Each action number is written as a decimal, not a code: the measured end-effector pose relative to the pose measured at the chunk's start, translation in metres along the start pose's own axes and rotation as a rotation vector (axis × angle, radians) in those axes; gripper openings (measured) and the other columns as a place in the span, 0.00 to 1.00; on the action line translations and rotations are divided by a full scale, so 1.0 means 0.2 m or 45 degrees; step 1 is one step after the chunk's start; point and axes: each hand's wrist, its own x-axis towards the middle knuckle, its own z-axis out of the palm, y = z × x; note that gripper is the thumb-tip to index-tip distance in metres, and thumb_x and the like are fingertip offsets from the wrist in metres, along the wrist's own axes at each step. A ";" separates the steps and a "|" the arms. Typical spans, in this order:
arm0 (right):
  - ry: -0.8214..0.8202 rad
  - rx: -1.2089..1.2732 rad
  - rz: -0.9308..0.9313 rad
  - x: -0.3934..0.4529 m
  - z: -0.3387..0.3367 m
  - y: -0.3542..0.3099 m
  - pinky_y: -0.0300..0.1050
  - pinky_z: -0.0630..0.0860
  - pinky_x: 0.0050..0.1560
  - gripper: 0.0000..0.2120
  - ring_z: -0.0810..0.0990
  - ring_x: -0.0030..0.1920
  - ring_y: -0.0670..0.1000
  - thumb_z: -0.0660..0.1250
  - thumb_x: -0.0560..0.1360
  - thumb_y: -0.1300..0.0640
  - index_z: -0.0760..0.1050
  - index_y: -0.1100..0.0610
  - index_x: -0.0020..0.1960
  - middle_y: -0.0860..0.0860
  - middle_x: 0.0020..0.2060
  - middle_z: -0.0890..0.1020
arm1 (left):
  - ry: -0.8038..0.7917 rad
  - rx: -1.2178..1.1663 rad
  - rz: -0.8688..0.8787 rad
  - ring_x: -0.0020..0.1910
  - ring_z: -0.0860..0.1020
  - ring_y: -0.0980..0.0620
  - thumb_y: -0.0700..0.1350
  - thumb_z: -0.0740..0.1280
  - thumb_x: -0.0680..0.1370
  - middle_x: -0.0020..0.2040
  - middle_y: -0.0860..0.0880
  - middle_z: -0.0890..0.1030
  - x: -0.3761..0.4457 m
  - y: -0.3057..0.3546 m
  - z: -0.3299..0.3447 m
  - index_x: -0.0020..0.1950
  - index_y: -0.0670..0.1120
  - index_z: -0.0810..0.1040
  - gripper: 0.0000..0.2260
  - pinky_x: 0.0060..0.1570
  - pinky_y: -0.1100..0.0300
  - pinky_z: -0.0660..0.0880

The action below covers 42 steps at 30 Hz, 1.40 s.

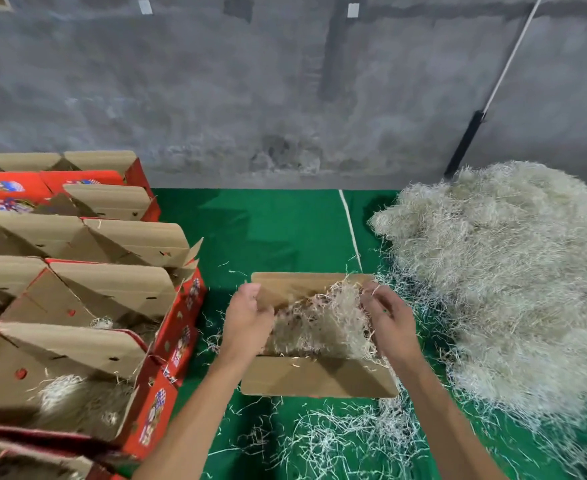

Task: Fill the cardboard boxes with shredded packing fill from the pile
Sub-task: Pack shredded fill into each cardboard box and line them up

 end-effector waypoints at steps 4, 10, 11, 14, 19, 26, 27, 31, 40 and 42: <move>0.026 -0.311 -0.047 0.04 0.05 0.04 0.35 0.79 0.41 0.08 0.81 0.42 0.43 0.67 0.80 0.54 0.78 0.52 0.58 0.45 0.45 0.83 | -0.167 0.173 0.022 0.38 0.78 0.71 0.40 0.69 0.78 0.52 0.58 0.82 0.01 -0.03 0.08 0.52 0.58 0.80 0.11 0.38 0.75 0.75; -0.491 -1.003 -0.043 0.09 0.20 0.13 0.31 0.75 0.30 0.08 0.78 0.31 0.40 0.63 0.81 0.57 0.78 0.51 0.58 0.44 0.40 0.82 | -0.706 0.543 0.007 0.30 0.74 0.61 0.43 0.63 0.82 0.48 0.54 0.81 0.11 -0.12 0.31 0.57 0.53 0.79 0.08 0.29 0.64 0.75; -0.452 -1.116 -0.105 0.11 0.22 0.15 0.32 0.74 0.27 0.07 0.78 0.28 0.40 0.62 0.82 0.56 0.78 0.50 0.55 0.45 0.35 0.81 | -0.809 0.624 0.004 0.30 0.74 0.60 0.43 0.62 0.82 0.46 0.52 0.81 0.13 -0.13 0.34 0.57 0.52 0.78 0.08 0.27 0.64 0.71; -0.422 -1.176 -0.123 0.19 0.27 0.19 0.30 0.70 0.23 0.06 0.77 0.25 0.39 0.63 0.81 0.55 0.77 0.47 0.53 0.47 0.31 0.79 | -0.931 0.875 0.006 0.38 0.78 0.54 0.42 0.62 0.80 0.44 0.50 0.78 0.22 -0.16 0.40 0.51 0.51 0.75 0.04 0.32 0.61 0.70; -0.835 -1.421 0.015 0.33 0.35 0.35 0.50 0.77 0.61 0.15 0.80 0.56 0.56 0.61 0.77 0.67 0.74 0.59 0.62 0.57 0.56 0.81 | -1.050 1.120 -0.041 0.40 0.76 0.50 0.41 0.62 0.77 0.43 0.50 0.77 0.34 -0.26 0.50 0.55 0.47 0.74 0.08 0.35 0.56 0.69; -1.132 -1.623 0.191 0.51 0.47 0.54 0.52 0.67 0.72 0.20 0.70 0.72 0.60 0.54 0.84 0.56 0.69 0.61 0.73 0.62 0.72 0.70 | -1.167 1.385 -0.010 0.59 0.78 0.41 0.35 0.60 0.78 0.61 0.41 0.79 0.43 -0.45 0.58 0.61 0.44 0.75 0.13 0.59 0.48 0.75; -1.164 -1.629 0.196 0.53 0.48 0.56 0.51 0.67 0.71 0.20 0.71 0.71 0.59 0.55 0.84 0.54 0.69 0.60 0.73 0.61 0.72 0.71 | -1.175 1.415 0.003 0.60 0.78 0.41 0.34 0.60 0.78 0.62 0.41 0.79 0.44 -0.48 0.58 0.62 0.42 0.75 0.13 0.60 0.48 0.75; -1.208 -1.810 0.113 0.52 0.46 0.61 0.50 0.69 0.70 0.38 0.73 0.70 0.58 0.77 0.71 0.55 0.65 0.57 0.76 0.58 0.72 0.72 | -1.187 1.681 -0.060 0.66 0.74 0.42 0.38 0.63 0.81 0.66 0.40 0.75 0.46 -0.55 0.61 0.67 0.40 0.74 0.14 0.67 0.48 0.71; -1.124 -1.986 0.105 0.47 0.52 0.62 0.54 0.70 0.66 0.31 0.73 0.70 0.57 0.64 0.75 0.40 0.69 0.52 0.74 0.54 0.70 0.75 | -1.148 1.617 -0.075 0.63 0.77 0.41 0.38 0.68 0.77 0.66 0.42 0.76 0.48 -0.42 0.65 0.72 0.44 0.70 0.23 0.61 0.49 0.75; -1.099 -1.950 0.013 0.50 0.53 0.56 0.50 0.75 0.59 0.21 0.80 0.61 0.56 0.65 0.76 0.45 0.78 0.54 0.66 0.54 0.61 0.82 | -1.073 1.424 0.103 0.56 0.78 0.43 0.37 0.67 0.76 0.59 0.44 0.78 0.47 -0.35 0.61 0.69 0.47 0.72 0.21 0.57 0.51 0.77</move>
